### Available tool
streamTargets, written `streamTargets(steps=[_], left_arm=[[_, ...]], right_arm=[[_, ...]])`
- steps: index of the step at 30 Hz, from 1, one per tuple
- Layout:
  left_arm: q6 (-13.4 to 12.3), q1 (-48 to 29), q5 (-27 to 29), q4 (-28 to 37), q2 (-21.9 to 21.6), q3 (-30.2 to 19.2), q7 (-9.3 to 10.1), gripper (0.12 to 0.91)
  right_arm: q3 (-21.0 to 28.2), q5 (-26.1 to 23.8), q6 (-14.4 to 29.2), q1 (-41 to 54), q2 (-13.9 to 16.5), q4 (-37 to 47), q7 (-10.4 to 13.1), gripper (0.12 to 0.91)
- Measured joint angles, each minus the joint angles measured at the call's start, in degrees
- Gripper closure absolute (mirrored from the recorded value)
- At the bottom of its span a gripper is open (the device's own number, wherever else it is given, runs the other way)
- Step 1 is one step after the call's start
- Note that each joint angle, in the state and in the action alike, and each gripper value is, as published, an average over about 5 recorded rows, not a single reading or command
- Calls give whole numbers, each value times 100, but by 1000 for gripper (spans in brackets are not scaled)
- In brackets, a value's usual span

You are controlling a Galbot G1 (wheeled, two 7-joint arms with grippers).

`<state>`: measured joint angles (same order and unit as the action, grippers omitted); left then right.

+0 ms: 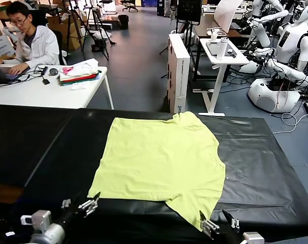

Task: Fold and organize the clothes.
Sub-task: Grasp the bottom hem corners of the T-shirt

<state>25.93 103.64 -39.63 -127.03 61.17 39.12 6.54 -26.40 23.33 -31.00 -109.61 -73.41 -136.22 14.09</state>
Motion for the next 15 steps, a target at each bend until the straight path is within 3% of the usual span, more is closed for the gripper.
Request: streamTargets(steps=[2,8,11,13,15], left_arm=[[-8,-8,6,17,10,-9,-4,148],[-47,-41,38,116,41,-38,-33,328],[-65,-40,45,146,45,-39,-47,546],[-77,-35,52,160,48,-38,-54,728],[-90,-26,59,170,52,-38,-61,844]], right_arm=[[6,-5,5,7,-4,16,-3,238],[22,-22,30,46,-17,93,-10,698],[17,-22,47,49,-17,104,-13,860],[11,-21,68,33,-17,91,-14,886],[-3,-19,86,-6,-11,54,-7,887]])
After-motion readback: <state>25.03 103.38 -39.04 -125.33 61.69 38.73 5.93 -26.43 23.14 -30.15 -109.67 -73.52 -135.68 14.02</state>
